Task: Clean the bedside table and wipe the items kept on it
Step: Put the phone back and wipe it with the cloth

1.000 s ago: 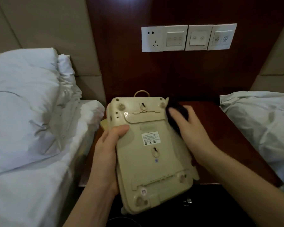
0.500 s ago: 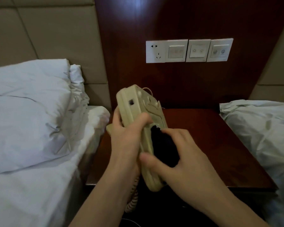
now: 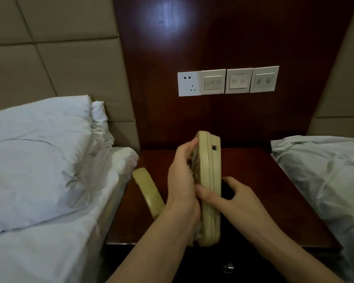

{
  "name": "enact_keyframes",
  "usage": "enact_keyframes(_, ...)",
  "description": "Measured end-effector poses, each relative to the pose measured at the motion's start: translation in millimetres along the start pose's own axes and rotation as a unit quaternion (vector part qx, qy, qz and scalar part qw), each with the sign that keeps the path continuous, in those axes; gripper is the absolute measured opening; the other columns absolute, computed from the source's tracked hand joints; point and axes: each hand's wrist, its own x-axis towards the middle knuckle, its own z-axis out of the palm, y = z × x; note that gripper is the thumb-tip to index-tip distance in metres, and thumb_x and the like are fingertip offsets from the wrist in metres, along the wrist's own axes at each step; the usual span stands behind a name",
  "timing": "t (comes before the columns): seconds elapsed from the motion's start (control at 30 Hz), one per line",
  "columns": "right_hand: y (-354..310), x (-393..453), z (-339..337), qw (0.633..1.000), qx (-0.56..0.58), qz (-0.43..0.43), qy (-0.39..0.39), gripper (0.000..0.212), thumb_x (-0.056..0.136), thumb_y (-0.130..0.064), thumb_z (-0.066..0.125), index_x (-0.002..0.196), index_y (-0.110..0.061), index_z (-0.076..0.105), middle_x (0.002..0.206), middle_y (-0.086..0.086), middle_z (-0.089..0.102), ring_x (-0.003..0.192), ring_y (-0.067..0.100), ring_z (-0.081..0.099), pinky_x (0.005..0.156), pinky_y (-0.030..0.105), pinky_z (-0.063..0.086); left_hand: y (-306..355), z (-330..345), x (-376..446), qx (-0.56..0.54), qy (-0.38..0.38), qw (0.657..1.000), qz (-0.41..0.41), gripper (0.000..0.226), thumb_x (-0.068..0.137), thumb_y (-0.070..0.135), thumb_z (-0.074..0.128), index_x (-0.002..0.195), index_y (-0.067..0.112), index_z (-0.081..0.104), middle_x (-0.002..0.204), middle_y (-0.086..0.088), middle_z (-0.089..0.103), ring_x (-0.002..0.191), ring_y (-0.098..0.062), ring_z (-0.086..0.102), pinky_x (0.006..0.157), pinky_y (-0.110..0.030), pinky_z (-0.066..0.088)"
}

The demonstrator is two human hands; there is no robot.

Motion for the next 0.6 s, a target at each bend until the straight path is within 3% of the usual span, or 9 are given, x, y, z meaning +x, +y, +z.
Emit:
enact_keyframes(0.07, 6.6, 5.5, -5.5, 0.999, 0.027, 0.037, 0.020, 0.058, 0.060, -0.064, 0.077, 0.106, -0.031, 0.067, 0.093, -0.013, 0.075, 0.080, 0.001, 0.072, 0.071, 0.025, 0.058, -9.7, 6.2, 2.5, -0.002, -0.003, 1.000, -0.031, 0.033, 0.100, 0.040, 0.049, 0.106, 0.032, 0.081, 0.105, 0.005, 0.079, 0.101, -0.014, 0.072, 0.076, -0.032, 0.055)
enact_keyframes(0.13, 15.0, 11.7, -13.7, 0.996, 0.050, 0.062, 0.040, 0.037, 0.072, -0.051, 0.078, 0.099, -0.027, 0.070, 0.085, -0.010, 0.077, 0.074, 0.006, 0.073, 0.066, 0.027, 0.057, -20.9, 6.7, 9.5, 0.031, -0.023, 0.998, -0.039, 0.029, 0.101, 0.037, 0.054, 0.115, 0.028, 0.077, 0.115, 0.000, 0.076, 0.112, -0.023, 0.070, 0.090, -0.041, 0.057)
enact_keyframes(0.2, 25.8, 17.2, -23.5, 0.991, 0.080, 0.083, 0.064, 0.024, 0.078, -0.040, 0.077, 0.092, -0.021, 0.074, 0.080, -0.005, 0.077, 0.072, 0.013, 0.074, 0.068, 0.034, 0.059, -37.0, -1.9, 19.2, 0.105, -0.052, 0.993, -0.013, 0.029, 0.103, 0.033, 0.055, 0.128, 0.032, 0.069, 0.131, 0.004, 0.068, 0.122, -0.020, 0.065, 0.103, -0.041, 0.053)
enact_keyframes(0.33, 49.8, 24.4, -36.0, 0.978, 0.129, 0.130, 0.096, 0.022, 0.082, -0.030, 0.076, 0.093, -0.010, 0.076, 0.080, 0.006, 0.077, 0.072, 0.023, 0.075, 0.068, 0.038, 0.059, -73.2, -41.1, 27.1, 0.243, -0.058, 0.968, 0.035, 0.049, 0.099, 0.028, 0.066, 0.144, 0.040, 0.050, 0.146, 0.009, 0.053, 0.129, -0.008, 0.057, 0.108, -0.037, 0.052)
enact_keyframes(0.47, 67.2, 28.3, -41.8, 0.975, 0.134, 0.140, 0.105, 0.023, 0.081, -0.030, 0.076, 0.093, -0.011, 0.075, 0.080, 0.007, 0.077, 0.071, 0.023, 0.075, 0.065, 0.035, 0.057, -91.6, -73.9, 25.4, 0.391, -0.025, 0.916, 0.084, 0.061, 0.096, 0.032, 0.070, 0.149, 0.036, 0.042, 0.142, 0.021, 0.040, 0.133, -0.002, 0.044, 0.114, -0.032, 0.043)
enact_keyframes(0.6, 89.6, 30.6, -46.5, 0.975, 0.098, 0.169, 0.110, 0.037, 0.074, -0.037, 0.081, 0.100, -0.012, 0.074, 0.083, 0.007, 0.078, 0.075, 0.025, 0.076, 0.074, 0.042, 0.060, -92.9, -88.8, 20.0, 0.453, -0.018, 0.882, 0.128, 0.067, 0.096, 0.035, 0.069, 0.154, 0.040, 0.035, 0.142, 0.029, 0.039, 0.130, 0.005, 0.042, 0.108, -0.021, 0.041)
